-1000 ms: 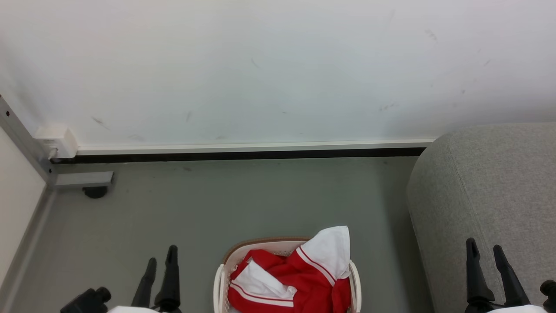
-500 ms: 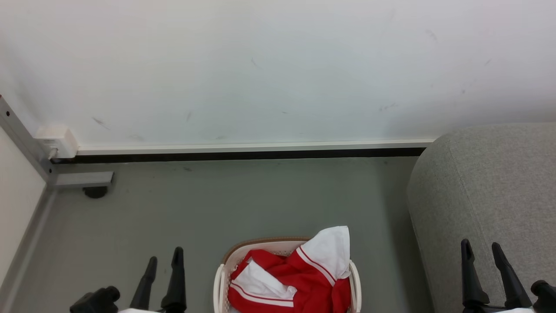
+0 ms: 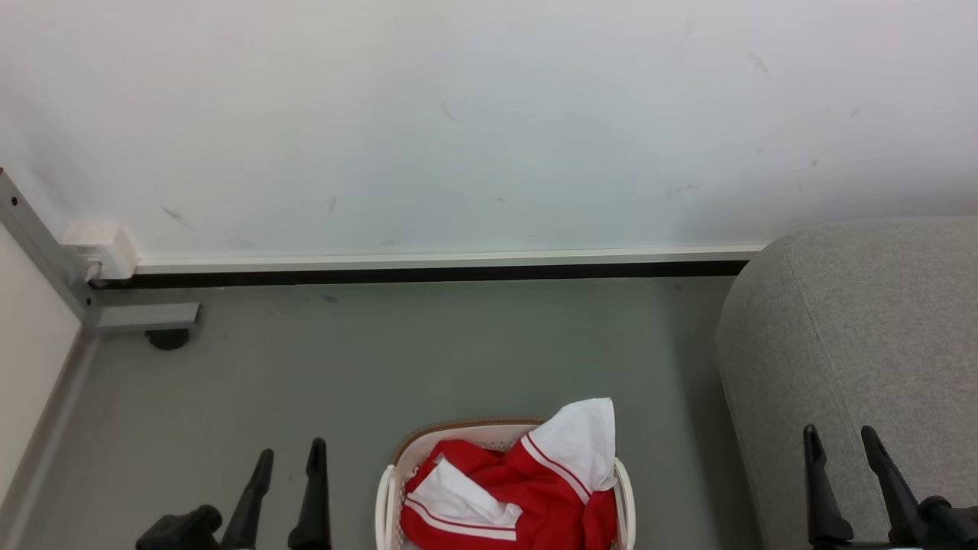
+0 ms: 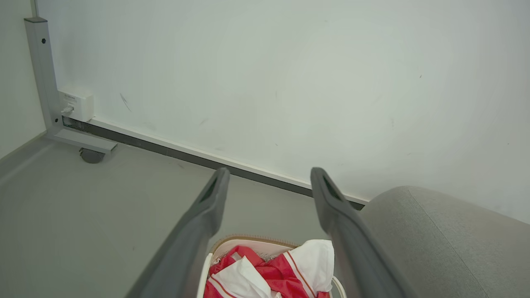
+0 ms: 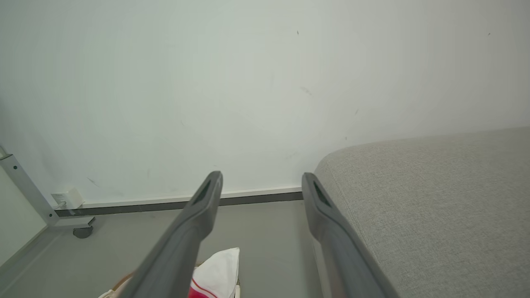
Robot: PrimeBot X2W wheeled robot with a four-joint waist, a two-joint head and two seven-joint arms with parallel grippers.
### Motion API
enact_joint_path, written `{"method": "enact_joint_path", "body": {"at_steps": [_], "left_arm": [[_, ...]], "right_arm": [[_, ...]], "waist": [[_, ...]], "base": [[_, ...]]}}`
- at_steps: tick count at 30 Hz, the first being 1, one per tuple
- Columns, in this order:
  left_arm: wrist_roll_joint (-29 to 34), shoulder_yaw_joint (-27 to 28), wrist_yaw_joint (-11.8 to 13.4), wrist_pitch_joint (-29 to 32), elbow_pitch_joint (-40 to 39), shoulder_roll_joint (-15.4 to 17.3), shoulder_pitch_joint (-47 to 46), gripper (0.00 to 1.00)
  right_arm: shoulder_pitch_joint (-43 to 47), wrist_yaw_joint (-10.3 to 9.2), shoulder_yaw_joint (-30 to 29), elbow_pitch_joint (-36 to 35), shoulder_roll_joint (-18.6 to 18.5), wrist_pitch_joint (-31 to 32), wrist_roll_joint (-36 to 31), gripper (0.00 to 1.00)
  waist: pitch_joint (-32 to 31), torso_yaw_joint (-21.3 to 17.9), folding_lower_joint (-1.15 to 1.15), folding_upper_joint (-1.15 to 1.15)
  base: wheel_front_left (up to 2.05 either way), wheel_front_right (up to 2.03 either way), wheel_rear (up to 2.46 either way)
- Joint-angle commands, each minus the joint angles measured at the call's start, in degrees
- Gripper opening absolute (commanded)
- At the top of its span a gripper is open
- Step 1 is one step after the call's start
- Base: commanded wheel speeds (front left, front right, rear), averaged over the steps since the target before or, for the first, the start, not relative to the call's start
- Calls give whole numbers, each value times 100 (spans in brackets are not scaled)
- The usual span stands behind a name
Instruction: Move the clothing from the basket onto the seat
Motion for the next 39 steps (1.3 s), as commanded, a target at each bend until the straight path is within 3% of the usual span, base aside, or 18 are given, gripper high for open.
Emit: {"method": "enact_joint_path", "body": {"at_steps": [1,24,39], "left_arm": [[162,9,-12,-53,-34,50,55,100],[1166,-46,7,-297,33,57,165,100],[1311,-54,1,-340,-9,54,166,100]], "right_arm": [[46,-9,-13,-10,-54,-55,-146,100],[119,-11,-28,74,-61,-312,-852,100],[7,-12,73,31,-58,-348,-853,100]], "waist": [[-2,0,0,0],[-16,-44,0,0],[108,-253,0,0]], "base": [[0,0,0],[0,0,0],[0,0,0]]}}
